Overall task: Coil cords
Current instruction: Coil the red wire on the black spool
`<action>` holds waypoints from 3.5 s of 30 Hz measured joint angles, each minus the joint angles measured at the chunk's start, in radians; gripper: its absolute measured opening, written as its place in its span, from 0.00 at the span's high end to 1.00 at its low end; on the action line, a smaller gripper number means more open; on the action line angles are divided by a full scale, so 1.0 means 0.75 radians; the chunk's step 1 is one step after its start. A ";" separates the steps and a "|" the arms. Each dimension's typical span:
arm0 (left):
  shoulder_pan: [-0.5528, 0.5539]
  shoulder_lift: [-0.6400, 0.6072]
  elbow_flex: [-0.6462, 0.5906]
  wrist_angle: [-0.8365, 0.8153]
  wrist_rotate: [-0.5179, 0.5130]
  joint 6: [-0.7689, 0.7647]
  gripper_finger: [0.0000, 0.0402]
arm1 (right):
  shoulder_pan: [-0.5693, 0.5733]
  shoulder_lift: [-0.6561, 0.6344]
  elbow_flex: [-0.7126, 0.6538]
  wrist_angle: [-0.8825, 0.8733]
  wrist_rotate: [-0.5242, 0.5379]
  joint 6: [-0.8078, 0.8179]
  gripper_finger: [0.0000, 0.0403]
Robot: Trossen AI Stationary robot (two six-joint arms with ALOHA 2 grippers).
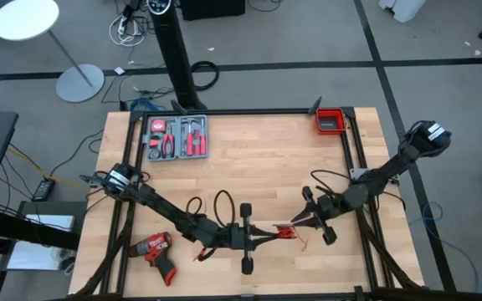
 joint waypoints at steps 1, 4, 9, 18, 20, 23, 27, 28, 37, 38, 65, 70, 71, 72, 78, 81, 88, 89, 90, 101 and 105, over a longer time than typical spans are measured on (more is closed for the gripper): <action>0.000 0.000 0.000 -0.006 0.000 0.000 1.00 | -0.033 0.007 0.000 0.001 -0.071 0.000 0.88; 0.000 0.000 0.000 -0.021 0.001 -0.001 1.00 | -0.093 0.031 -0.001 -0.003 -0.208 0.001 0.88; 0.004 0.000 0.000 -0.068 0.003 -0.005 1.00 | -0.111 0.043 -0.001 -0.005 -0.234 -0.004 0.88; 0.004 0.001 0.000 -0.143 0.103 -0.007 1.00 | -0.171 0.041 -0.001 -0.094 -0.394 0.118 0.88; 0.005 0.001 0.000 -0.155 0.099 -0.007 1.00 | -0.183 0.041 -0.001 -0.085 -0.466 0.146 0.87; 0.006 0.002 0.000 -0.163 0.099 -0.007 1.00 | -0.190 0.040 -0.001 -0.073 -0.565 0.181 0.85; 0.006 -0.005 0.000 -0.234 0.097 -0.013 1.00 | -0.191 0.040 -0.001 -0.063 -0.588 0.202 0.80; 0.006 -0.008 0.000 -0.260 0.090 -0.020 1.00 | -0.191 0.040 -0.001 -0.064 -0.588 0.202 0.78; 0.007 -0.088 0.000 -0.390 0.032 -0.046 1.00 | -0.188 0.040 -0.001 -0.093 -0.674 0.222 0.68; 0.007 -0.088 0.000 -0.391 0.029 -0.046 1.00 | -0.188 0.040 -0.001 -0.093 -0.673 0.222 0.68; 0.007 -0.088 0.000 -0.425 -0.092 -0.042 1.00 | -0.217 0.167 0.000 -0.039 -0.639 0.159 0.83; 0.007 -0.088 0.000 -0.426 -0.032 -0.042 1.00 | -0.217 0.167 0.000 -0.033 -0.639 0.083 0.98; 0.011 -0.089 0.000 -0.426 0.004 -0.038 1.00 | -0.217 0.167 0.000 -0.025 -0.639 0.069 0.98; 0.012 -0.088 0.000 -0.426 0.051 -0.029 1.00 | -0.217 0.167 0.000 -0.006 -0.639 0.066 0.98; 0.048 -0.088 0.000 -0.405 0.344 0.044 1.00 | -0.216 0.167 0.054 -0.003 -0.640 0.030 1.00; 0.094 -0.089 0.000 -0.371 0.491 0.081 1.00 | -0.212 0.167 0.155 -0.170 -0.638 -0.031 1.00; 0.224 -0.089 0.000 -0.338 0.906 -0.187 1.00 | -0.187 0.167 0.340 -0.484 -0.617 -0.164 1.00; 0.235 -0.089 0.000 -0.324 0.970 -0.235 1.00 | -0.185 0.167 0.346 -0.495 -0.591 -0.172 1.00; 0.246 -0.089 0.000 -0.319 1.023 -0.282 1.00 | -0.181 0.166 0.347 -0.492 -0.563 -0.180 1.00; 0.302 -0.089 0.000 -0.286 1.287 -0.502 1.00 | -0.049 0.154 0.348 -0.429 -0.007 -0.388 1.00; 0.318 -0.089 0.000 -0.290 1.328 -0.575 1.00 | -0.042 0.154 0.385 -0.426 0.013 -0.397 1.00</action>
